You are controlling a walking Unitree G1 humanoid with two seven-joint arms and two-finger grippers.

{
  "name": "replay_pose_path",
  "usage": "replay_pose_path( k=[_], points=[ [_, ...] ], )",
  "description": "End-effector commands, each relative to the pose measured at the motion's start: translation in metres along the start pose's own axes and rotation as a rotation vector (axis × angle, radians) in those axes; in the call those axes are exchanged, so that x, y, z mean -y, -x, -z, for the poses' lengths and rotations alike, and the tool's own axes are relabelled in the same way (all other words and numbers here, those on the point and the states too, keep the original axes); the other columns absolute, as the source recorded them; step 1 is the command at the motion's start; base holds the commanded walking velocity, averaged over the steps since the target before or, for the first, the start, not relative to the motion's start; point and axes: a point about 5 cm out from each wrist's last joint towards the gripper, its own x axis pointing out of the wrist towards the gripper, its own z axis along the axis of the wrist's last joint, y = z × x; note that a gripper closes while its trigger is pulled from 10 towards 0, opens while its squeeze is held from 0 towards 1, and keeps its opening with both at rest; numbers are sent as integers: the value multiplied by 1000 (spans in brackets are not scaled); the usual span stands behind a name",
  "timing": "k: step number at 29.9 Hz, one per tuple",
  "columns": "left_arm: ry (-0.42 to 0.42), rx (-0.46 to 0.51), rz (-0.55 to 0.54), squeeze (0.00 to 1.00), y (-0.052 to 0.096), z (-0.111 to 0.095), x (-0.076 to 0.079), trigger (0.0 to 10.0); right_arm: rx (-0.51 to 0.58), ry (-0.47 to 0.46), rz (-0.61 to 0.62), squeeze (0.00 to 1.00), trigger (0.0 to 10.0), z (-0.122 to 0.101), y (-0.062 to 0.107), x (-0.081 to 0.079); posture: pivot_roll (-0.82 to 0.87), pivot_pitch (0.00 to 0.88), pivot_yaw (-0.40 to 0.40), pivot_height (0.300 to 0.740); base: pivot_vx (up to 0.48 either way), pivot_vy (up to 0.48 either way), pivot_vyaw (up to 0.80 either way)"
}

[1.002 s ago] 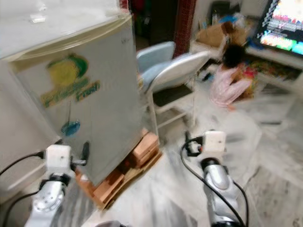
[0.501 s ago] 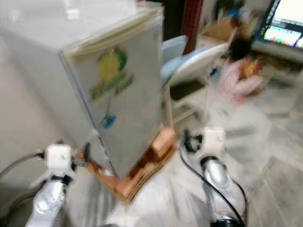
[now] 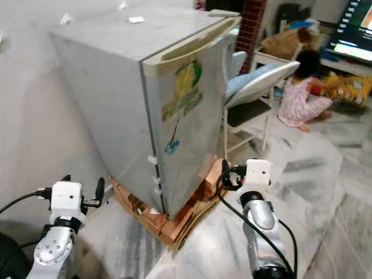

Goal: Restocking fridge

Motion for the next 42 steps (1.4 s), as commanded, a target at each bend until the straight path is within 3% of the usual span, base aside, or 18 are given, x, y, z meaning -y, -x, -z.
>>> replay_pose_path(
  k=[1, 12, 23, 29, 37, 42],
  points=[
    [15, 19, 33, 0, -3, -5, 7, 10000, 1, 7, 23, 0, 10000, -2, 0, 6, 44, 0, -6, 740, 0, 0, -800],
    [47, 33, 55, 0, -7, -8, 10, 10000, -27, -2, 15, 0, 10000, 4, 3, 0, 46, 0, -3, 740, 0, 0, -800],
    [38, 31, 77, 0, -9, -8, 13, 10000, -30, 8, 27, 0, 10000, 4, 5, 4, 38, 0, 0, 740, 0, 49, -800],
    [23, 37, 54, 0, -17, -9, 6, 10000, -32, 14, 16, 0, 10000, 5, 5, 2, 39, 0, -6, 740, 0, 0, -800],
    [16, 30, 34, 0, -19, -8, 3, 10000, -29, 20, 13, 0, 10000, 5, 7, 3, 30, 0, -4, 740, 0, 0, 0],
    [13, 8, -61, 0, -17, -1, -8, 10000, -38, 25, 13, 0, 10000, 6, 10, 5, 29, 2, -5, 740, 0, 0, 0]
  ],
)
